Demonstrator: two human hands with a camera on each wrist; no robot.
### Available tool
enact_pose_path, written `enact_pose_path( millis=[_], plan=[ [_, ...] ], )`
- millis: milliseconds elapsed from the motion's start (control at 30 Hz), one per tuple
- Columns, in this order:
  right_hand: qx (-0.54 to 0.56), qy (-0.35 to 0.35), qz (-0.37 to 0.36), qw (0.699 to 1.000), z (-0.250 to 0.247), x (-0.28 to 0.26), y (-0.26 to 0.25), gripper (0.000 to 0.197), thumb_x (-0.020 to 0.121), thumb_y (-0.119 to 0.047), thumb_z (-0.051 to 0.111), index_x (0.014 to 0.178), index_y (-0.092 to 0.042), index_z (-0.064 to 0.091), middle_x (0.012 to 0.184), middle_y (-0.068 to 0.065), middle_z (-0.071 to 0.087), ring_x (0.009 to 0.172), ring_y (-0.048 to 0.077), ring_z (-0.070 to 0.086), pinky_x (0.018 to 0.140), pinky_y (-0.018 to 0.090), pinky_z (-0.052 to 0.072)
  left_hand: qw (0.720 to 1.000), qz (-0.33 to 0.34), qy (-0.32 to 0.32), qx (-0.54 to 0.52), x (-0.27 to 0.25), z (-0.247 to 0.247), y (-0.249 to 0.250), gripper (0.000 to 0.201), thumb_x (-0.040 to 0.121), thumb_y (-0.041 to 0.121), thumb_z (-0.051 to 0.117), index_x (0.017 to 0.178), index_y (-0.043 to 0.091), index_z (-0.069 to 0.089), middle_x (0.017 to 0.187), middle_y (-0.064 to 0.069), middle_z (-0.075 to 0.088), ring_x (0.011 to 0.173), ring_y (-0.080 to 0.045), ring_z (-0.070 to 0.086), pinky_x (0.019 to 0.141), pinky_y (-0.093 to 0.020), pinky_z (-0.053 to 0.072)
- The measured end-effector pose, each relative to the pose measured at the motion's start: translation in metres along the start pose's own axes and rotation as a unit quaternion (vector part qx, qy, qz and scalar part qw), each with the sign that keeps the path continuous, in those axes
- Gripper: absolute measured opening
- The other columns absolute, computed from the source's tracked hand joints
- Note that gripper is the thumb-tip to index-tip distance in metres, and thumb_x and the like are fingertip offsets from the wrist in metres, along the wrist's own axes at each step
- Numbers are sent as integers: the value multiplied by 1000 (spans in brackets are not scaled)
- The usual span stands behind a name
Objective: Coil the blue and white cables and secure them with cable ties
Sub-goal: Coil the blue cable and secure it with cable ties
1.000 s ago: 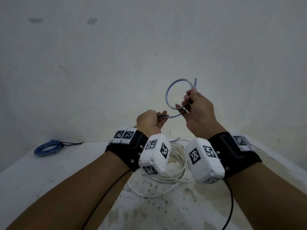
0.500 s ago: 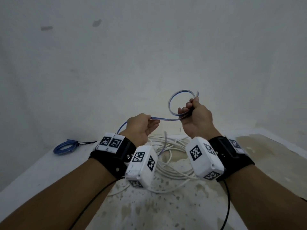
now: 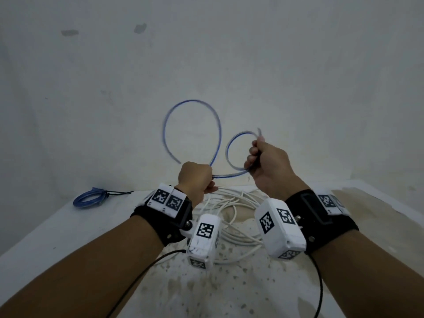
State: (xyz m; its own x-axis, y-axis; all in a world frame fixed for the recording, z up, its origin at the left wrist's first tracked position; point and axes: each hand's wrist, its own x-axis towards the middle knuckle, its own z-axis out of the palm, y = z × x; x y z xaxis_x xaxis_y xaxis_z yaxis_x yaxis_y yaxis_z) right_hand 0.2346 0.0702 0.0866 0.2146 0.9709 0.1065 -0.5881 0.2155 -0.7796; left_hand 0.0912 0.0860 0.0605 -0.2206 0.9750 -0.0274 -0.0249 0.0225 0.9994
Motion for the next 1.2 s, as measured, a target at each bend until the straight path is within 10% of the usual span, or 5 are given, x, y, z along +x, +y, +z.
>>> enact_pose_path(
  millis=[233,400,733,1200],
  plan=[
    [-84,-88,75,990,0,-7,34,28,104,-27,45,80,-15,54,56,-5,43,44,9,36,42,20,34,996,90,-2,24,2,-19,6,33,96,15,59,67,0,60,57,-10,55,50,-22,55,60,-35,58],
    [-51,-115,83,989,5,-8,40,28,104,-29,46,81,-17,54,57,-7,42,45,9,35,44,20,34,991,127,-41,27,7,-32,7,21,99,23,54,86,8,61,89,-7,66,82,-23,64,80,-40,57],
    [-12,-140,96,985,11,-5,49,28,104,-29,43,80,-17,50,54,-8,33,42,7,26,39,18,27,973,116,-130,-152,5,-44,19,16,99,16,54,101,1,60,95,-15,73,77,-20,73,72,-28,60],
    [-20,-122,58,991,19,2,63,31,104,-30,43,77,-18,52,52,-8,37,39,8,26,43,20,21,976,144,-159,-45,7,-59,23,23,97,14,58,107,-6,62,98,-20,73,82,-25,74,71,-29,61]
  ],
)
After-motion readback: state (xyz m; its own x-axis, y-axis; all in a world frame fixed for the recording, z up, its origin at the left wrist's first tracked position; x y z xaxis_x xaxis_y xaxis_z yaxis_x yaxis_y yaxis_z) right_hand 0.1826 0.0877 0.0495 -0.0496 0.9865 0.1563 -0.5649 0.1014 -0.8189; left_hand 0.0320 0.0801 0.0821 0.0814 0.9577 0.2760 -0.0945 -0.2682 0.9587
